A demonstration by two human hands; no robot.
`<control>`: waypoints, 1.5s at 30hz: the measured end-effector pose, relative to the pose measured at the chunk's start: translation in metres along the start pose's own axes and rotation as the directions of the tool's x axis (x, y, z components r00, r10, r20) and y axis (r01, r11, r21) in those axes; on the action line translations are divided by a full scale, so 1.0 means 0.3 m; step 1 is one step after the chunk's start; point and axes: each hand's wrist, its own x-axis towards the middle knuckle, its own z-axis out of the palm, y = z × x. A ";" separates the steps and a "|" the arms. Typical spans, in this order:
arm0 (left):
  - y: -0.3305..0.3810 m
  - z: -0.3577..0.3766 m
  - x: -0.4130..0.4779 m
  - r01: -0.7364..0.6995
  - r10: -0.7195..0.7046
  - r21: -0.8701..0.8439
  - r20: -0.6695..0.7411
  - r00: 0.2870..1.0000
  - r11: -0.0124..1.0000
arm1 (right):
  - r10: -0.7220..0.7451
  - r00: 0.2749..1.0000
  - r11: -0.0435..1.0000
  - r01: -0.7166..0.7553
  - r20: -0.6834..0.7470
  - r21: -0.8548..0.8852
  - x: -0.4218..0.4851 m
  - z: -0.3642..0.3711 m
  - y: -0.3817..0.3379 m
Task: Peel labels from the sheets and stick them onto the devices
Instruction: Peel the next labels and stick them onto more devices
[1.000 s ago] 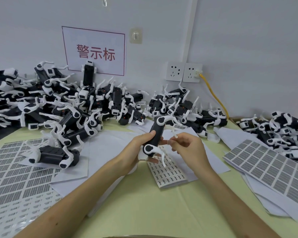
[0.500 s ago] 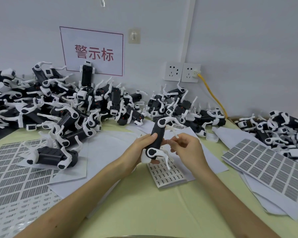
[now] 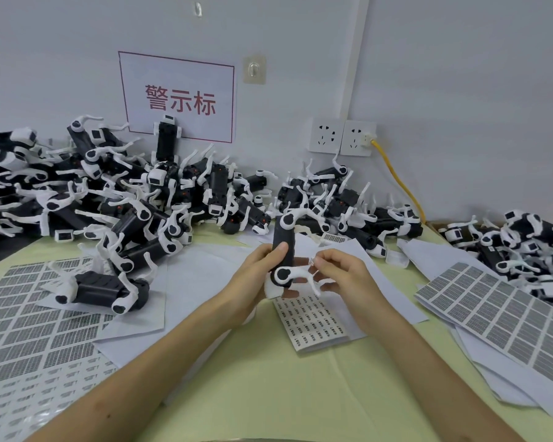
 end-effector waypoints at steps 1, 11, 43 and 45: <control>-0.001 0.000 -0.003 0.005 -0.005 -0.011 -0.005 1.000 1.000 | -0.004 1.000 1.000 0.004 0.005 0.018 -0.002 0.000 -0.002; -0.032 0.011 -0.012 0.014 -0.017 0.119 0.023 1.000 0.993 | -0.081 0.996 0.997 0.080 0.039 0.020 -0.020 0.009 -0.016; -0.071 0.012 -0.005 -0.144 0.126 0.298 0.077 0.989 0.944 | -0.105 0.994 0.993 0.103 -0.033 -0.052 -0.030 0.033 -0.014; -0.073 0.013 -0.004 -0.146 0.130 0.302 0.072 0.989 0.942 | -0.109 0.993 0.993 0.107 -0.035 -0.048 -0.031 0.034 -0.013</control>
